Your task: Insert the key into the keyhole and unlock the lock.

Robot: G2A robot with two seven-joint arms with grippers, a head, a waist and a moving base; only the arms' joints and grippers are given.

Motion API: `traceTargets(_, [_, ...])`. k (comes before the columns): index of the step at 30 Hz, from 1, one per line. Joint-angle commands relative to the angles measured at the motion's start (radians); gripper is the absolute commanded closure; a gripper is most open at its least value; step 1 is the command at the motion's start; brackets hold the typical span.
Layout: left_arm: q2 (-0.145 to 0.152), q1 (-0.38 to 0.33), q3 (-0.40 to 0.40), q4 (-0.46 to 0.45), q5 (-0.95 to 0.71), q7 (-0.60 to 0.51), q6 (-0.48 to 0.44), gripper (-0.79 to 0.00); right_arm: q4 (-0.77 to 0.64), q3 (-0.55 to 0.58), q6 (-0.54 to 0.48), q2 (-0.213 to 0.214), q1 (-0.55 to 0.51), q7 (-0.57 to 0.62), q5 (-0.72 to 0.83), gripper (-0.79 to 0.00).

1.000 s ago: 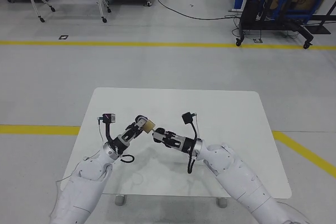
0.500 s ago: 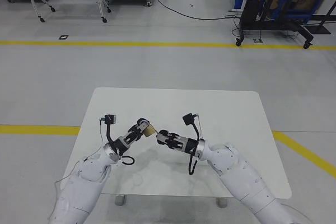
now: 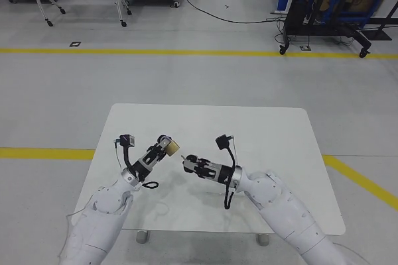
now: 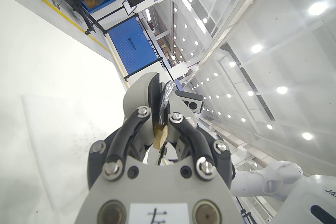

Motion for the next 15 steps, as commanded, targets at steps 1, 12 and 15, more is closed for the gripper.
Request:
traceTargets(1, [0.0, -0.001, 0.002, 0.002, 0.0, -0.008, 0.003, 0.0, 0.008, -0.007, 0.002, -0.002, 0.006, -0.003, 0.003, 0.0])
traceTargets(12, [0.0, -0.013, 0.01, 0.012, 0.002, -0.047, 0.012, 0.0, 0.051, -0.033, 0.017, -0.014, 0.036, -0.023, 0.02, 0.0])
traceTargets(15, [0.0, -0.014, 0.011, 0.012, 0.003, -0.048, 0.012, 0.0, 0.054, -0.034, 0.015, -0.015, 0.038, -0.024, 0.021, 0.0])
